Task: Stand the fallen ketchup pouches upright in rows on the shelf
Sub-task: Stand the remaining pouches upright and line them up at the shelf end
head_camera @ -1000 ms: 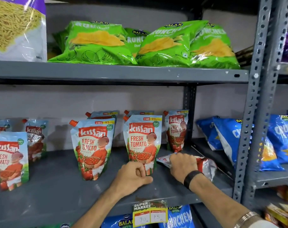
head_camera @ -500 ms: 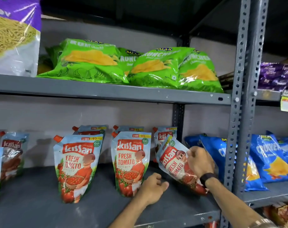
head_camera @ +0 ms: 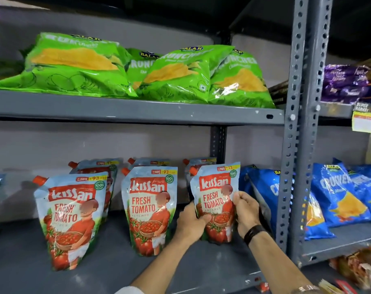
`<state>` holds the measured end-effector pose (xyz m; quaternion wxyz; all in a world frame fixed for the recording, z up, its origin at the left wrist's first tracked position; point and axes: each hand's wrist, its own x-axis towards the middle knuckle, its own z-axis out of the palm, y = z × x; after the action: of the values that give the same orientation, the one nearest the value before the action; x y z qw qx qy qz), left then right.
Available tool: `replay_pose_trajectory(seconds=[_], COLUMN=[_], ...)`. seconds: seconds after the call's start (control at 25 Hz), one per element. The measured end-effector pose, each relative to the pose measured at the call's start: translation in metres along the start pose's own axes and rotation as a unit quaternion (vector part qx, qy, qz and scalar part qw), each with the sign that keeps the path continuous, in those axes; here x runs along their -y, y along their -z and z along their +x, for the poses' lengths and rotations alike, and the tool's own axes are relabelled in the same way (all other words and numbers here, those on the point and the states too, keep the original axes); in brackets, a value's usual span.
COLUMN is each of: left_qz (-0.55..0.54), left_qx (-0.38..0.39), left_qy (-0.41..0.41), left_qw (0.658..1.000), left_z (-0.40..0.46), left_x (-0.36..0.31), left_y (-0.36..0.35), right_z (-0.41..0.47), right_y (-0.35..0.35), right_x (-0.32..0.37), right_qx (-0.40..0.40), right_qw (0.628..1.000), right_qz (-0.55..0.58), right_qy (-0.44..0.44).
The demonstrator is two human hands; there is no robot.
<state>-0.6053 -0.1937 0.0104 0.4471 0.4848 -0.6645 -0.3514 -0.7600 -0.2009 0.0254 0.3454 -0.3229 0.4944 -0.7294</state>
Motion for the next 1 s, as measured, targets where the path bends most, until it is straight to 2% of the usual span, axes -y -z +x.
replay_pose_trajectory(seconds=[0.16,0.28,0.36,0.52,0.64,0.72,0.8,0.92,1.0], left_qz=[0.034,0.012,-0.021,-0.048,-0.013,0.001,-0.019,0.019,0.055], left_qx=[0.02,0.081,0.078,-0.034,-0.103,-0.124,-0.081,0.043,0.055], left_qy=[0.01,0.015,0.008,-0.014,-0.001,0.001,0.01,0.038,0.037], left_qw=[0.999,0.997,0.997,0.998,0.995,0.992,0.996,0.998,0.996], left_z=[0.012,0.016,0.012,0.014,0.023,0.022,0.012,-0.005,-0.007], left_x=[0.002,0.008,0.007,0.005,0.005,0.001,0.001,0.012,0.017], left_y=[0.0,0.004,0.005,0.003,-0.003,-0.003,-0.002,-0.002,-0.004], right_z=[0.006,0.009,0.007,0.001,0.001,0.001,-0.002,-0.014,-0.018], right_y=[0.004,0.009,0.016,0.031,0.035,0.036,0.041,0.047,0.046], right_x=[-0.016,-0.011,-0.014,-0.027,-0.028,-0.028,-0.027,-0.021,-0.02], right_qx=[0.012,0.031,0.055,0.108,0.057,0.022,0.043,0.156,0.198], right_qw=[1.0,0.998,0.996,0.972,0.939,0.929,0.932,0.953,0.953], right_qz=[-0.022,-0.048,-0.069,-0.21,-0.332,-0.361,-0.354,-0.258,-0.228], right_qy=[0.017,0.004,-0.01,0.005,0.062,0.077,0.066,0.012,0.0])
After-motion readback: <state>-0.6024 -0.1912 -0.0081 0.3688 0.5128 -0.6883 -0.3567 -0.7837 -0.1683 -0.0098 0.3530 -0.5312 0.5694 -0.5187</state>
